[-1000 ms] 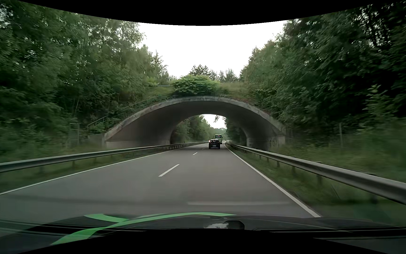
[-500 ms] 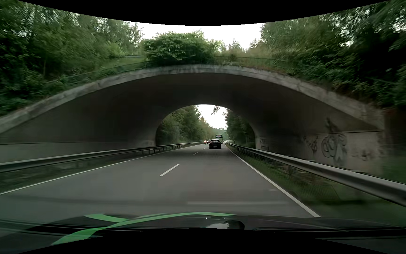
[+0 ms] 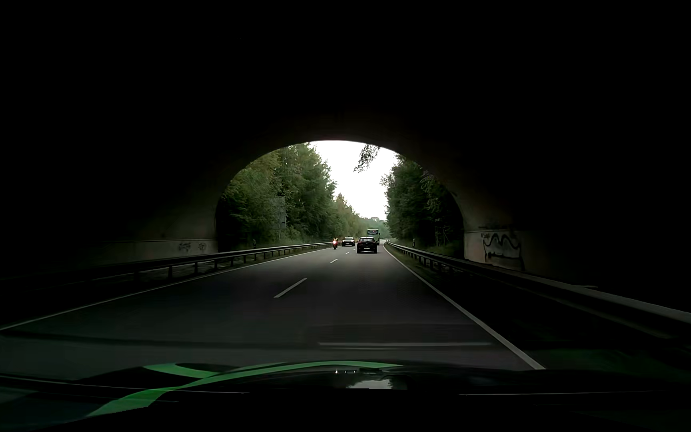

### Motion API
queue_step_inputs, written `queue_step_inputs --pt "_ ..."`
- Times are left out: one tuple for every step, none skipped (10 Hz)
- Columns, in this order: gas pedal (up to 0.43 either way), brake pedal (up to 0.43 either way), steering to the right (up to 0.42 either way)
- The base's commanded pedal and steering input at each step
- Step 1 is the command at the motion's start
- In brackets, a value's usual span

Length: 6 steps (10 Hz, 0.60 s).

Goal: Follow the waypoints while adhering to traffic rules and regulations

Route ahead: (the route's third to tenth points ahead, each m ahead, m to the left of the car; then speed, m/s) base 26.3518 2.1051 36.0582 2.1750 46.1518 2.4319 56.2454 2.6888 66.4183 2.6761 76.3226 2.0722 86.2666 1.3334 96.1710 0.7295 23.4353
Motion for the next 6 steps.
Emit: queue_step_inputs --pt "0.098 0.000 0.000" --pt "0.098 0.000 0.000" --pt "0.098 0.000 0.000" --pt "0.098 0.000 0.000" --pt "0.098 0.000 0.000" --pt "0.098 0.000 0.000"
